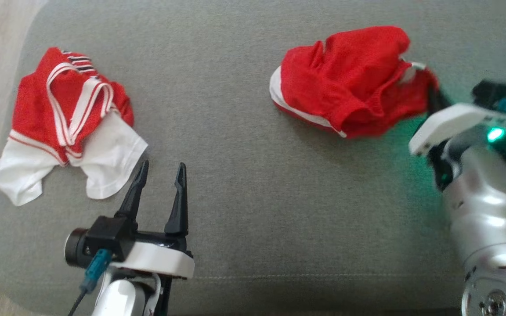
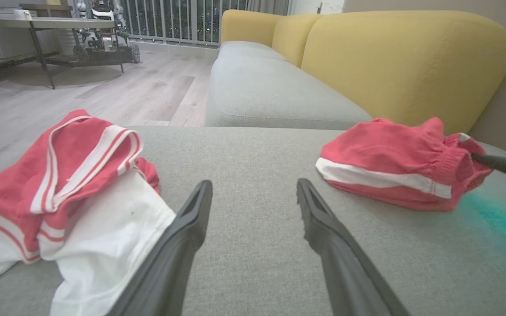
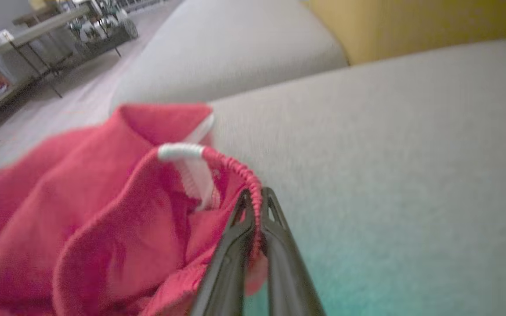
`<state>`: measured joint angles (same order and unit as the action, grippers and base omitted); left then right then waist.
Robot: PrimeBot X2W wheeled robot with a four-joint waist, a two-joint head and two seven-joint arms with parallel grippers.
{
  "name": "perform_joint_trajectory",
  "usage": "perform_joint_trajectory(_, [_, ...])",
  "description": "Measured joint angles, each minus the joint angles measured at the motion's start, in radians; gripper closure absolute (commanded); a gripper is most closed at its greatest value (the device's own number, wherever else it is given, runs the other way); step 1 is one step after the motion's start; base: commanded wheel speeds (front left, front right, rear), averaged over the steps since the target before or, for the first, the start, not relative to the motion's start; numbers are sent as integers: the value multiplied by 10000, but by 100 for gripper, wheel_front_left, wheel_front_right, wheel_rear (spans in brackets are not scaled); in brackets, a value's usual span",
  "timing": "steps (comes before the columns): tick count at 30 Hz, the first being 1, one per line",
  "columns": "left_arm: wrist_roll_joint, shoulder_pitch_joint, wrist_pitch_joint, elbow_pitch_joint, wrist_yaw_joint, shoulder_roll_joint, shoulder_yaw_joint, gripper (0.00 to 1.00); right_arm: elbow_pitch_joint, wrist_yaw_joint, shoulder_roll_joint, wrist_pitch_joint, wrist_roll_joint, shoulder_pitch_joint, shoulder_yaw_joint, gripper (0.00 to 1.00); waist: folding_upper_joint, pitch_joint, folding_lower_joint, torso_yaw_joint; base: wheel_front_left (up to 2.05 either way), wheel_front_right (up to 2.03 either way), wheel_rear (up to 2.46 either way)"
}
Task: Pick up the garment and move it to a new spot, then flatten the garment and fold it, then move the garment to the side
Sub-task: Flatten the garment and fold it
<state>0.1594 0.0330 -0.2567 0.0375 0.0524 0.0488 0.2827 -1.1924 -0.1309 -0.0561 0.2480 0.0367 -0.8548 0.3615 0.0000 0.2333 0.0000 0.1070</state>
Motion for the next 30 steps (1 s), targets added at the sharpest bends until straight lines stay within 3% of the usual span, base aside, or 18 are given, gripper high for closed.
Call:
perform_joint_trajectory(7, [0, -7, 0, 0, -10, 0, -84, 0, 2811, 0, -10, 29, -153, -68, -92, 100, 0, -231, 0, -590, 0, 0, 0])
perform_joint_trajectory(12, [0, -12, 0, -19, -8, 0, -75, 0, 4571, 0, -42, 48, -593, 129, -867, 100, 0, -419, 0, -917, 0, 0, 0])
perform_joint_trajectory(16, [10, -13, 0, -54, 2, 0, -58, 0, 5678, 0, -44, 75, -656, 1732, -1289, 100, 0, -469, 0, -833, 0, 0, 0])
perform_joint_trajectory(19, [153, -88, 0, -194, 19, 2, -144, 0, 6462, -2, 86, -71, -441, 3940, -771, 98, 0, -393, 0, -732, 0, 0, 0])
perform_joint_trajectory(21, [201, -119, 0, -226, 21, 2, -213, 0, 6706, -2, 96, -125, -399, 4660, -470, 78, 0, -333, 0, -742, 0, 0, 0])
perform_joint_trajectory(22, [209, -129, 0, -230, 21, 2, -297, 0, 6819, 0, 92, -255, -527, 5210, -228, 57, 0, -279, 0, -773, 0, 0, 0])
perform_joint_trajectory(23, [209, -123, 0, -228, 19, 2, -349, 0, 6880, 0, 90, -416, -558, 5626, -35, 0, 0, -240, 0, -811, 0, 0, 0])
perform_joint_trajectory(26, [207, -113, 0, -221, 8, 0, -357, 0, 7241, -2, 90, -671, -554, 6381, 21, 0, 0, -191, 0, -900, 0, 0, 0])
perform_joint_trajectory(30, [176, -86, 0, -224, -13, 0, -397, 0, 8648, 0, 127, -1062, -359, 6469, -892, 0, 0, -191, 0, -1158, 0, 0, 0])
